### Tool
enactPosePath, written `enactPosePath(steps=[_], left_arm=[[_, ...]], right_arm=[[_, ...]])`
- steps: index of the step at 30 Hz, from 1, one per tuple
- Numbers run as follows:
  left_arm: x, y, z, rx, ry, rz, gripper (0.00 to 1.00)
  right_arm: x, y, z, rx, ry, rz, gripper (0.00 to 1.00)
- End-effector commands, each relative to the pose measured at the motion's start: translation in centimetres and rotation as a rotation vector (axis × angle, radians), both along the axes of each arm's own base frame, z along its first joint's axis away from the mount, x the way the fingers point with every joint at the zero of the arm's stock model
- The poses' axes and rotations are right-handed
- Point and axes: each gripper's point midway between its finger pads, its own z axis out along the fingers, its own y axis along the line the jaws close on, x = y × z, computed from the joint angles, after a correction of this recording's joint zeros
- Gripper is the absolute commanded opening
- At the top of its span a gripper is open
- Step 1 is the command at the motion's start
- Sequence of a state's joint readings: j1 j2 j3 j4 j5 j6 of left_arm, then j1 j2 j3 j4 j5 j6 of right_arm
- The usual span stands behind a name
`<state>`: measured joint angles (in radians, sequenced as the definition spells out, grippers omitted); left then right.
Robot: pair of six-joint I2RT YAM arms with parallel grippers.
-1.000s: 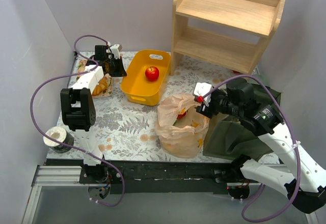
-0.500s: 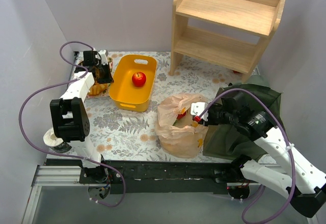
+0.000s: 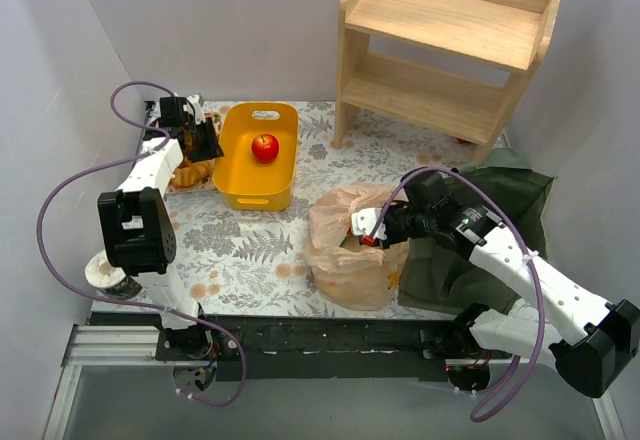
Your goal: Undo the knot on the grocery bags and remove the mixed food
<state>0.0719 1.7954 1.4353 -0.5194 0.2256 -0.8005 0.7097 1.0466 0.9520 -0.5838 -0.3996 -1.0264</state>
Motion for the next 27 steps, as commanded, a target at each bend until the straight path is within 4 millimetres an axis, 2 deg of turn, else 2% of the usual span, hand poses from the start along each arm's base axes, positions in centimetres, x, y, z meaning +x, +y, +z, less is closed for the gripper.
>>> enactPosePath(steps=[1, 4, 5, 6, 9, 12, 15, 16, 17, 18, 22, 27], left_arm=[[1.5, 0.3, 3.6, -0.004, -0.094, 0.009, 0.56], [0.7, 0.1, 5.1, -0.001, -0.122, -0.001, 0.68], [0.3, 0.0, 6.5, -0.001, -0.152, -0.005, 0.71], [-0.2, -0.1, 6.6, -0.002, -0.153, -0.010, 0.72], [-1.5, -0.6, 8.1, -0.014, -0.184, -0.037, 0.73], [-2.3, -1.2, 8.4, -0.035, -0.189, -0.063, 0.74], [-2.4, -1.4, 8.7, -0.045, -0.189, -0.073, 0.74], [-2.3, -1.4, 9.0, -0.043, -0.198, -0.075, 0.74], [-2.3, -1.5, 9.2, -0.042, -0.201, -0.078, 0.74], [-2.4, -1.5, 9.2, -0.042, -0.202, -0.081, 0.74], [-2.7, -1.6, 9.3, -0.041, -0.207, -0.085, 0.75], [-3.3, -1.8, 9.1, -0.045, -0.200, -0.090, 0.75]], right_arm=[[-4.0, 0.8, -2.6, -0.057, 0.043, 0.174, 0.36], [-7.2, 1.2, -3.6, -0.082, 0.061, 0.264, 0.36], [-7.6, 1.2, -3.6, -0.081, 0.073, 0.265, 0.36], [-7.5, 1.1, -3.5, -0.082, 0.063, 0.271, 0.36], [-6.5, 0.4, -4.1, -0.131, -0.032, 0.287, 0.36], [-4.1, 0.0, -4.3, -0.161, -0.138, 0.245, 0.34], [-3.0, -0.2, -4.3, -0.171, -0.119, 0.250, 0.34], [-2.2, 0.0, -3.5, -0.162, -0.125, 0.236, 0.33], [-2.0, 0.0, -3.6, -0.175, -0.114, 0.240, 0.32], [-1.7, 0.0, -4.3, -0.204, -0.108, 0.264, 0.31], [-0.3, 0.7, -4.9, -0.229, -0.174, 0.326, 0.28], [-0.3, 1.4, -7.9, -0.262, -0.166, 0.420, 0.28]])
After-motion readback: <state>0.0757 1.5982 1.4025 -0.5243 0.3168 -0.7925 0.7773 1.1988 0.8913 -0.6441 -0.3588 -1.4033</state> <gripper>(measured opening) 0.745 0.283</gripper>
